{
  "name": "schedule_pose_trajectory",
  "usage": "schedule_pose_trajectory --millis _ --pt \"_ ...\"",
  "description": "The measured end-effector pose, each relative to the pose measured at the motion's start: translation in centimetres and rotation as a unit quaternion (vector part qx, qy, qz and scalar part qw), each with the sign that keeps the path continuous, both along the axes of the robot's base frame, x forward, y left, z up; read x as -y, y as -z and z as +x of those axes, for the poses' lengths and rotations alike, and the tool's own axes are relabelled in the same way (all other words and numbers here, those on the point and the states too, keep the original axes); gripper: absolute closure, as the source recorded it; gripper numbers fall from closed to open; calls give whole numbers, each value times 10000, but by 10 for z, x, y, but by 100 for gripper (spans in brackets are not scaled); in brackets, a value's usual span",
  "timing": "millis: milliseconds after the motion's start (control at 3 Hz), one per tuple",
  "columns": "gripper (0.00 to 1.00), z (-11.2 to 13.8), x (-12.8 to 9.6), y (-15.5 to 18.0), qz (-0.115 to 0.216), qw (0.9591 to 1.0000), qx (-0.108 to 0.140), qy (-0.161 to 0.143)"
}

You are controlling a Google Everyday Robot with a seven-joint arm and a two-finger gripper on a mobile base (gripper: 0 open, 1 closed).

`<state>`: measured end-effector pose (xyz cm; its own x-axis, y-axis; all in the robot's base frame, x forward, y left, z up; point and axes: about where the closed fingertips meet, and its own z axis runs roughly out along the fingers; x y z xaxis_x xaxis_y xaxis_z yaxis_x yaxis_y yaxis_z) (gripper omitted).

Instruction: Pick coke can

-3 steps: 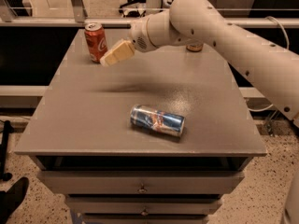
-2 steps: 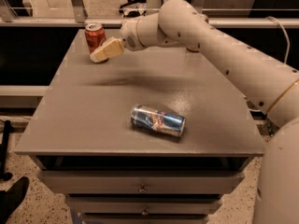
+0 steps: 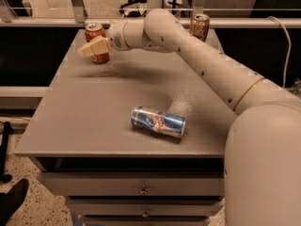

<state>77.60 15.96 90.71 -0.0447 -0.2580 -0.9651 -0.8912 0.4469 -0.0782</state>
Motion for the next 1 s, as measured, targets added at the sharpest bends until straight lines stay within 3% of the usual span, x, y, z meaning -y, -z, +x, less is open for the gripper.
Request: schedule_pose_trajectory --millis 333,667,1000 --pt "16 8 -14 10 56 10000 -77 -14" --pt "40 12 -18 21 107 9998 -155 17" --pt "71 5 -7 16 220 9997 -86 38"
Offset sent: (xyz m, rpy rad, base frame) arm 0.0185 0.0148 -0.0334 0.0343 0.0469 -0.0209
